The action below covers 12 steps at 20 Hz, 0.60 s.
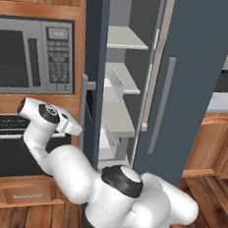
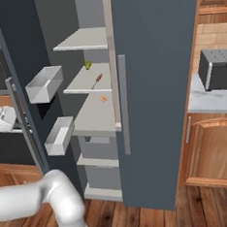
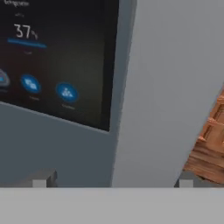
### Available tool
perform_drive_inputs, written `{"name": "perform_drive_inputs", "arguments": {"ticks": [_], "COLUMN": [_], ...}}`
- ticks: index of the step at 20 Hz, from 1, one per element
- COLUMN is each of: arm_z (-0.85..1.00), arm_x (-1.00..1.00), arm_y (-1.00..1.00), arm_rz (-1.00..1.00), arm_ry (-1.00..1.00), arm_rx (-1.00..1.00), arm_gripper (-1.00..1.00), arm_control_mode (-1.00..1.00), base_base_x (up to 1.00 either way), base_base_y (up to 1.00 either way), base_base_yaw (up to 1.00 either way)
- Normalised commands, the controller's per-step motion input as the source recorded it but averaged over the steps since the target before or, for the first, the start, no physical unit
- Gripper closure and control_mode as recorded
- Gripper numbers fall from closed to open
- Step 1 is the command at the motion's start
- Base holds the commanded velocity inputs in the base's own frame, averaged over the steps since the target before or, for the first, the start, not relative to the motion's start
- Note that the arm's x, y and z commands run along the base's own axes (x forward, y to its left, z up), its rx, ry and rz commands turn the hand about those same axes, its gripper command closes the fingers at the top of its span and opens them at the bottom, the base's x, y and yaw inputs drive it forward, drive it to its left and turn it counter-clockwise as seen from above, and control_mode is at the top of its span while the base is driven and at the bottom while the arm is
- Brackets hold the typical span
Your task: Store the kebab skewer in the freezer for long-term storage. Close the freezer door after placing the cooked food.
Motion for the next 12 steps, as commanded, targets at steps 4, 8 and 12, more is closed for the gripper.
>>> {"name": "perform_drive_inputs", "arguments": {"ticks": [4, 8, 12], "arm_z": [-0.02, -0.02, 0.00], "arm_x": [0.44, 0.09, 0.00], "arm_y": [0.00, -0.16, -0.83], "arm_rz": [0.00, 0.00, 0.02], "arm_ry": [0.21, 0.18, 0.13], "arm_rx": [-0.04, -0.02, 0.00], "arm_gripper": [-1.00, -1.00, -1.00], "arm_control_mode": [-1.00, -1.00, -1.00], "base_base_x": [0.00, 0.00, 0.00], "base_base_y": [0.00, 0.00, 0.00], "base_base_yaw": [0.00, 0.00, 0.00]}}
